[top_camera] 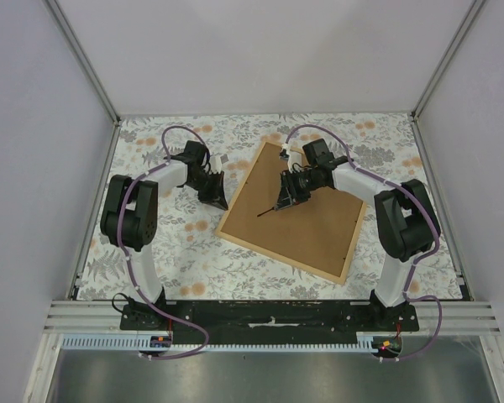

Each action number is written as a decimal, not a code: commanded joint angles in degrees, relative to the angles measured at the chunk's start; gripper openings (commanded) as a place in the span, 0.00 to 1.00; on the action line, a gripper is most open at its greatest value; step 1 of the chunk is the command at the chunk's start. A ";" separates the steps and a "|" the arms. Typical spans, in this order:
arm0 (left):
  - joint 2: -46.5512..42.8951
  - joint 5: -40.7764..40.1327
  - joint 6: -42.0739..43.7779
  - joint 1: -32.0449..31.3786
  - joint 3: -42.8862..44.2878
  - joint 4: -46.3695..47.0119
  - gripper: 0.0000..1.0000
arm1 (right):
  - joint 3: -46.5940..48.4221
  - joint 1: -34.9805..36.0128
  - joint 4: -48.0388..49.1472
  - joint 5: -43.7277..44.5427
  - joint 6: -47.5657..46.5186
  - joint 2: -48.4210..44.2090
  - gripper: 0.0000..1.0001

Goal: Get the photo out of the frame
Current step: Adjust the photo frame item on the photo frame, then release the photo frame item from the photo frame, then adjust the photo frame item on the photo frame.

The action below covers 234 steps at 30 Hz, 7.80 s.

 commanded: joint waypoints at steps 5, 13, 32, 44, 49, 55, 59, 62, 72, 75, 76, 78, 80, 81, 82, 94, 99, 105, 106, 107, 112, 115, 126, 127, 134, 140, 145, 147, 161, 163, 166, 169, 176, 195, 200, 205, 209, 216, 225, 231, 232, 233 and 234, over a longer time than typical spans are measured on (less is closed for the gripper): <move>-0.04 -0.92 -1.48 0.05 4.49 1.33 0.21 | 3.20 0.16 0.16 -1.91 -0.68 0.07 0.00; 8.21 -1.11 -3.06 -0.30 14.78 0.89 0.30 | 12.42 -2.48 3.93 -4.46 4.14 6.38 0.00; 14.64 2.15 -4.91 -1.45 20.15 3.88 0.31 | 28.34 -4.85 3.50 -1.91 16.28 24.23 0.00; 15.78 1.71 -5.44 -1.98 20.50 5.46 0.31 | 24.04 -4.94 1.83 -5.86 15.84 22.31 0.00; 15.52 0.74 -5.35 -1.98 20.24 5.72 0.31 | 21.75 -5.29 1.92 -7.98 15.93 20.81 0.00; 15.25 0.48 -5.52 -2.06 19.89 5.99 0.31 | 20.00 -6.61 3.93 -11.22 18.64 19.32 0.00; 15.25 0.30 -5.44 -2.15 19.71 6.08 0.31 | 17.62 -7.84 7.10 -13.51 21.46 16.77 0.00; 15.17 0.30 -5.44 -2.24 19.80 6.16 0.31 | 17.01 -8.28 7.28 -14.40 22.17 15.89 0.00; 14.64 0.21 -5.61 -2.94 19.71 6.43 0.31 | 20.87 -8.11 7.37 -15.97 24.72 22.83 0.00; 14.64 0.12 -5.70 -3.03 19.80 6.51 0.31 | 21.13 -7.67 6.93 -15.80 23.93 23.54 0.00; 14.64 0.21 -5.79 -3.03 19.80 6.52 0.31 | 21.05 -7.49 6.84 -15.63 23.84 23.62 0.00; 14.73 0.04 -5.79 -3.21 19.97 6.60 0.31 | 21.22 -7.31 6.66 -15.27 23.49 23.97 0.00; 14.64 0.04 -5.79 -3.21 20.15 6.60 0.31 | 21.40 -7.23 6.40 -14.92 23.49 24.32 0.00; 14.47 0.04 -5.88 -3.29 19.98 6.60 0.31 | 21.66 -7.05 5.96 -15.09 23.31 24.67 0.00; 14.46 -0.14 -5.79 -3.29 20.06 6.60 0.31 | 22.10 -6.88 5.44 -15.10 23.14 25.03 0.00; 14.11 -0.40 -5.79 -3.47 19.62 6.95 0.31 | 22.54 -6.26 3.24 -15.62 21.82 25.56 0.00; 14.02 -0.31 -5.70 -3.47 19.53 6.95 0.31 | 22.10 -6.52 2.27 -15.27 20.94 23.98 0.00; 13.85 -0.49 -5.53 -3.47 19.53 6.95 0.31 | 21.05 -7.75 2.09 -15.62 20.94 22.22 0.00; 13.85 -0.49 -5.53 -3.38 19.45 6.95 0.31 | 20.87 -8.19 2.27 -15.80 20.94 22.04 0.00; 13.85 -0.40 -5.53 -3.38 19.53 6.95 0.31 | 20.70 -8.45 2.09 -15.97 20.94 21.69 0.00; 13.76 -0.58 -5.44 -3.38 19.62 6.95 0.31 | 20.26 -9.07 2.18 -16.68 20.94 21.34 0.00; 13.58 -0.58 -5.44 -3.38 19.53 6.95 0.31 | 20.25 -9.07 2.44 -16.59 21.11 21.95 0.00; 13.58 -0.49 -5.61 -3.47 19.71 6.87 0.31 | 22.63 -7.23 3.23 -16.68 21.99 25.64 0.00; 13.58 -0.49 -5.61 -3.47 19.62 6.95 0.31 | 22.63 -7.14 3.32 -16.68 22.08 25.73 0.00; 13.58 -0.05 -5.96 -3.56 19.45 7.04 0.31 | 23.42 -6.35 3.76 -15.54 22.52 26.79 0.00; 13.41 0.12 -6.05 -3.73 19.01 7.48 0.31 | 24.03 -5.82 3.76 -14.92 22.34 27.58 0.00; 13.41 0.30 -6.05 -3.91 18.83 7.57 0.31 | 24.39 -5.47 3.50 -14.74 22.25 29.16 0.00; 13.50 0.39 -6.05 -4.17 18.57 7.75 0.30 | 24.47 -4.94 3.50 -14.57 22.17 29.77 0.00; 13.06 -1.02 -5.44 -7.25 17.42 7.92 0.21 | 31.41 1.12 0.08 -8.60 22.25 30.83 0.00; 12.71 -1.28 -5.18 -7.86 17.25 7.92 0.20 | 34.13 2.35 -1.33 -6.93 22.43 30.48 0.00; 12.36 -1.63 -5.00 -8.48 17.16 7.92 0.18 | 38.26 4.28 -3.26 -4.56 23.13 29.60 0.00; 12.18 -1.81 -5.00 -9.09 17.07 7.92 0.18 | 42.22 6.83 -5.98 -0.88 22.96 29.34 0.00; 11.74 -2.51 -5.00 -9.18 16.81 8.01 0.17 | 43.20 9.56 -7.66 3.71 21.82 26.35 0.00; 13.05 -11.64 -2.98 -7.86 28.49 1.69 0.41 | 16.13 -4.85 -6.53 -11.06 2.48 10.70 0.00; 15.25 -17.70 -1.92 -9.71 30.17 -0.69 0.41 | 14.37 -6.70 -4.94 -9.83 3.18 12.72 0.00; 16.05 -21.49 -1.57 -9.80 30.43 -2.97 0.41 | 13.40 -7.84 -4.94 -7.63 2.31 12.73 0.00; 15.78 -23.25 -1.48 -10.06 30.08 -3.68 0.43 | 13.22 -8.10 -4.67 -7.54 2.30 13.08 0.00; 12.45 -19.13 -1.92 -10.32 28.33 -0.88 0.44 | 12.87 -8.10 -4.32 -7.01 2.30 13.95 0.00; 11.73 -26.76 0.09 -10.94 29.99 -2.53 0.44 | 12.87 -8.10 -4.32 -6.66 2.48 15.45 0.00; 16.22 -29.50 0.80 -11.99 29.64 -3.77 0.45 | 12.79 -8.10 -4.15 -6.75 2.39 15.01 0.00; 16.66 -31.06 0.72 -12.00 29.73 -3.77 0.45 | 12.70 -8.19 -4.15 -6.83 2.39 15.01 0.00; 16.92 -31.16 0.80 -12.00 29.82 -3.68 0.45 | 12.61 -8.19 -4.23 -6.75 2.22 15.01 0.00; 17.19 -31.25 0.80 -12.00 29.90 -3.59 0.45 | 12.61 -8.11 -4.24 -6.83 2.30 14.92 0.00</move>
